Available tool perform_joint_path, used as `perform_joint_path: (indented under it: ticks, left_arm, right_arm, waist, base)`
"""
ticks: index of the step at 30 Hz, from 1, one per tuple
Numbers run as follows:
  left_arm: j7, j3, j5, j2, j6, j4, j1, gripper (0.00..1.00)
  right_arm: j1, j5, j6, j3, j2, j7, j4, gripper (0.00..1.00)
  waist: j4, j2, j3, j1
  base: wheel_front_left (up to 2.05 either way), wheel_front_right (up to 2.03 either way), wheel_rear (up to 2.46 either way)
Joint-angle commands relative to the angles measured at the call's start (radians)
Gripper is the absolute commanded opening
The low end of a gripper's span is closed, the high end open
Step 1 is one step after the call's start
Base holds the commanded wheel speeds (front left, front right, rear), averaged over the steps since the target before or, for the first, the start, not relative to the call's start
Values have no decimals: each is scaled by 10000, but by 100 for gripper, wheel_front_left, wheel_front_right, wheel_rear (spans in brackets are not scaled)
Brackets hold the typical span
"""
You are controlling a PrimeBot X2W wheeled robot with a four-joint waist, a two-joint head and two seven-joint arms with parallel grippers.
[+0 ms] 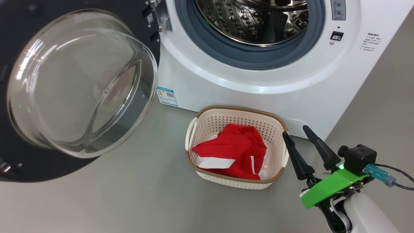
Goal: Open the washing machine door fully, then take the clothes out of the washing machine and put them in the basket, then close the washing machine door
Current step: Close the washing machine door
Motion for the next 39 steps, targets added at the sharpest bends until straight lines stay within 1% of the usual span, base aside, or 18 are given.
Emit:
perform_joint_path:
  ticks: [1,11,15,22,26,33,39]
  left_arm:
    - [89,250,-101,644,-144,-171,-364,0]
    - [500,-141,102,587,-125,189,-260,0]
    - [901,-296,53,486,-144,196,-229,0]
    - [1322,-504,62,383,-134,37,-110,0]
    - [1807,-641,-6,351,-172,-126,31,0]
    - [2333,-730,-114,353,-173,-485,242,0]
    - [3237,-943,-294,303,-118,-982,578,0]
  right_arm:
    - [-223,-32,16,183,-36,-49,-254,100]
    - [-268,-42,16,166,-18,-49,-217,100]
    - [-249,-50,16,156,14,-49,-201,100]
    - [-231,-49,16,147,31,-49,-190,100]
    - [-213,-38,16,159,38,-49,-178,100]
    - [-155,-18,16,144,49,-49,-174,100]
    - [-36,8,16,168,97,-49,-177,100]
  waist:
    - [-59,0,45,-1]
    - [-220,0,44,-1]
    - [-231,0,1,-1]
    - [-231,0,-67,-1]
    - [-224,0,-122,-1]
    - [-184,0,-227,-1]
    - [-121,0,-420,-1]
  base:
    - [0,0,0]
    - [0,0,0]
    - [0,0,0]
    - [0,0,0]
    - [0,0,0]
    - [0,0,0]
    - [0,0,0]
